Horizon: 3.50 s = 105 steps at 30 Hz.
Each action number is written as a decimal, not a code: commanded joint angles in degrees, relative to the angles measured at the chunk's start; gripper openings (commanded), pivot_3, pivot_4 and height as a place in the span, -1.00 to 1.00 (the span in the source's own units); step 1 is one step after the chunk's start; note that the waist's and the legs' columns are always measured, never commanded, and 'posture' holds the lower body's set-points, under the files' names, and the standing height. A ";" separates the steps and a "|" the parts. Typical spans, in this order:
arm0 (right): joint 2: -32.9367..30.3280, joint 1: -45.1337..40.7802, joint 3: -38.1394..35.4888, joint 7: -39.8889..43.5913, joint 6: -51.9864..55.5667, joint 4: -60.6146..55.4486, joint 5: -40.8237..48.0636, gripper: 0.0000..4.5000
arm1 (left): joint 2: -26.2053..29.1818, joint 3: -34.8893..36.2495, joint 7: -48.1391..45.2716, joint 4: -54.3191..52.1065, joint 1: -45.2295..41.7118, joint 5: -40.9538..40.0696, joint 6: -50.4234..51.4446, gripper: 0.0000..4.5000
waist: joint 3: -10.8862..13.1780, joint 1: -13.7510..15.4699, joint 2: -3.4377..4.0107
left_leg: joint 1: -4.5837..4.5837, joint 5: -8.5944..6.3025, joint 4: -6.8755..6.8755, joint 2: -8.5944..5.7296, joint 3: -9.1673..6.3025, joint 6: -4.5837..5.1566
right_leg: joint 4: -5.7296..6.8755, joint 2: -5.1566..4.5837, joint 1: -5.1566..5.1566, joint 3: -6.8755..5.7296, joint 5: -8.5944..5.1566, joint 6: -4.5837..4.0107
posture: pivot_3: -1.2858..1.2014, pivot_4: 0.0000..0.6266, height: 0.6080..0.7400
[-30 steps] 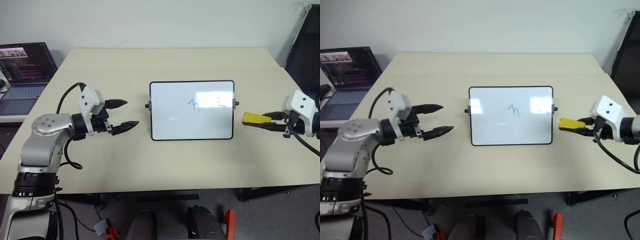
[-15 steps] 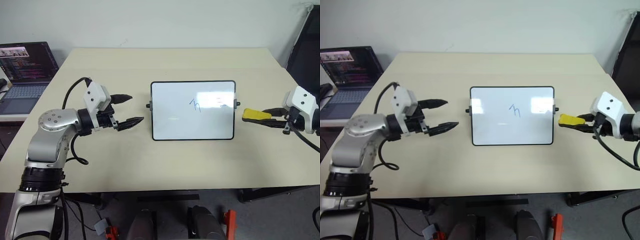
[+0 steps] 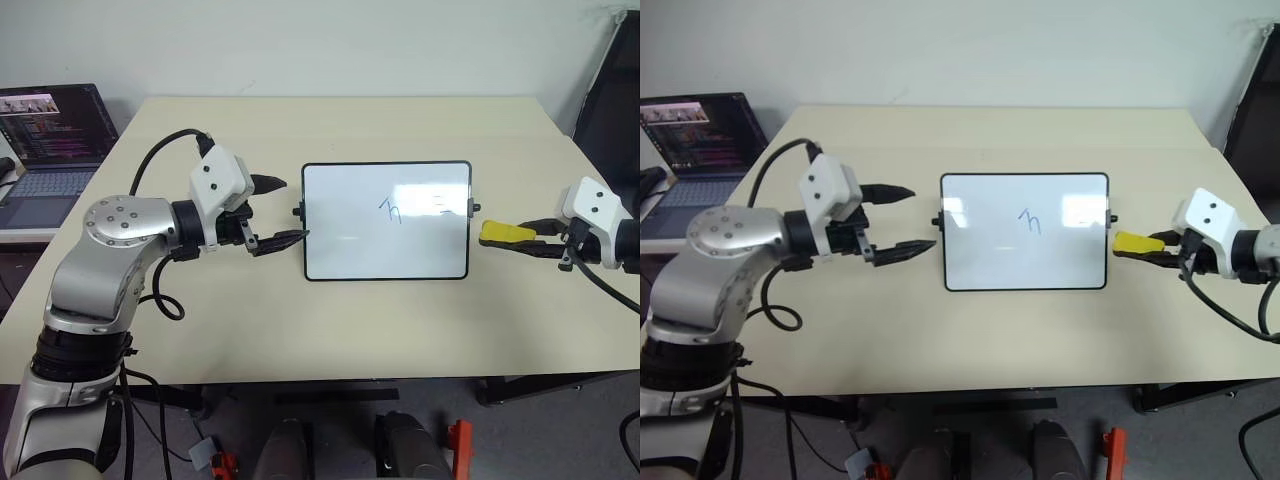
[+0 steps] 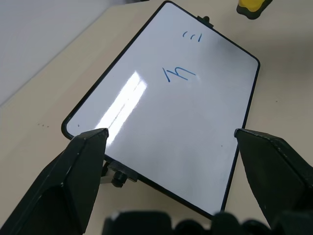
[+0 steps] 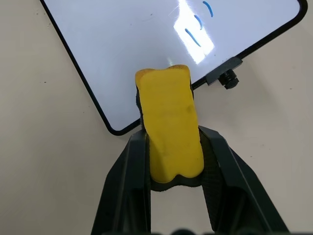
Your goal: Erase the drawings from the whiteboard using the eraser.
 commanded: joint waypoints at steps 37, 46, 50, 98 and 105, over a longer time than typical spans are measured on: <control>47.14 -1.47 6.16 -44.70 -19.42 15.25 -13.08 -0.56 | 0.36 1.60 -0.82 -1.04 0.44 -1.69 -1.34 1.00 | -0.15 -0.48 -0.24 | 0.43 0.01 0.09 -0.07 -0.10 -0.02 | 0.73 -0.04 0.17 -0.01 -0.03 -0.11 | 0.03 -0.52 1.00; 50.12 -0.38 13.54 -41.48 -20.54 20.22 -15.91 -0.56 | 0.08 1.25 -0.78 -0.68 -0.08 -1.72 -1.62 1.00 | -0.30 -1.70 -0.47 | 1.26 0.04 0.08 0.04 -0.06 0.00 | 0.78 0.13 0.84 0.11 -0.22 0.04 | 0.03 -0.52 1.00; 50.47 0.58 16.02 -37.31 -19.06 18.98 -15.16 -0.56 | 0.06 1.21 -0.74 -0.65 -0.20 -1.69 -1.62 1.00 | -0.37 -2.34 -0.59 | 2.02 0.04 -0.05 0.13 -0.06 0.00 | 0.77 0.21 1.51 0.13 -0.49 -0.42 | 0.03 -0.52 1.00; -3.41 5.87 -3.08 -0.65 4.30 -9.69 7.31 -0.56 | 0.91 0.96 -2.87 3.69 -0.46 -0.16 -5.08 1.00 | 0.02 -0.07 -0.38 | -0.09 -0.14 -0.14 0.00 -0.18 0.00 | 0.43 0.06 -0.28 -0.09 -0.52 0.05 | 0.03 -0.52 1.00; -8.24 1.90 -2.89 1.41 -4.00 0.49 1.02 -0.56 | 3.89 2.72 -4.39 4.84 1.23 0.34 -6.12 1.00 | 0.07 -0.42 -0.38 | -0.04 -0.14 -0.07 0.02 -0.06 -0.01 | 0.41 0.06 -0.25 0.00 -0.55 0.08 | 0.03 -0.52 1.00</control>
